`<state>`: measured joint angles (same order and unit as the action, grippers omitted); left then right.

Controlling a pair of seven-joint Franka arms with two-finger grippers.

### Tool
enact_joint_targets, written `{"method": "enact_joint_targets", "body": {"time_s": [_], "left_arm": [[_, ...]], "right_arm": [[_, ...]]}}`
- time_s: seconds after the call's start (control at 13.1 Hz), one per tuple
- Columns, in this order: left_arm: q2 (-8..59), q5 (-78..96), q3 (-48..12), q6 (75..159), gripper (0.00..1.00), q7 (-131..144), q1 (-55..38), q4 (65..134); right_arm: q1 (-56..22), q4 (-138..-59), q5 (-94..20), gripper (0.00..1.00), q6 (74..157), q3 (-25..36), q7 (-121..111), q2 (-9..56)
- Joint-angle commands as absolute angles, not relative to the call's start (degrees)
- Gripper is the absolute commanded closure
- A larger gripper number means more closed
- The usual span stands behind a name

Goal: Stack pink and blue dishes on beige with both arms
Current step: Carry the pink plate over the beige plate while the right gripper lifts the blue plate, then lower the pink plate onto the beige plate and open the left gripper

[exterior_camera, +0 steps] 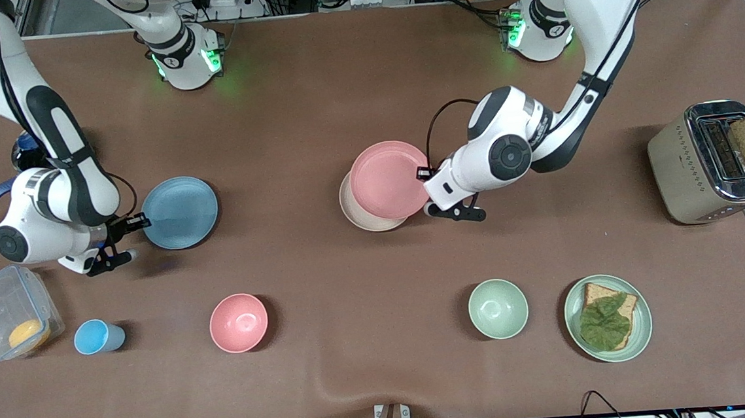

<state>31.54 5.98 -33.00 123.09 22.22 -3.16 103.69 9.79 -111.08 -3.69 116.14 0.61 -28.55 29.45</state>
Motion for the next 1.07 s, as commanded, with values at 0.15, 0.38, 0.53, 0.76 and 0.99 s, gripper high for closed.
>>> {"method": "enact_joint_targets", "body": {"time_s": [0.15,0.38,0.53,0.76,0.99], "left_arm": [[35.9,5.2,-32.8,127.2,1.00,25.5,-4.6,102.8],[36.2,5.2,-32.8,128.4,1.00,26.2,-4.9,103.8],[37.3,5.2,-32.8,129.4,1.00,26.7,-4.9,103.9],[37.9,5.2,-32.8,130.1,1.00,26.9,-5.4,104.1],[38.3,5.2,-32.8,134.6,1.00,27.1,-6.1,106.3]], "right_arm": [[9.2,-105.7,-4.7,1.00,110.5,0.9,-28.7,30.1],[9.2,-102.6,-4.7,1.00,106.0,0.9,-28.6,30.1],[9.1,-101.0,-4.7,1.00,104.0,0.9,-28.5,30.1],[8.8,-99.1,-4.7,1.00,101.9,0.9,-28.5,30.1],[8.9,-98.2,-4.8,1.00,100.7,0.9,-28.5,30.1]]}}
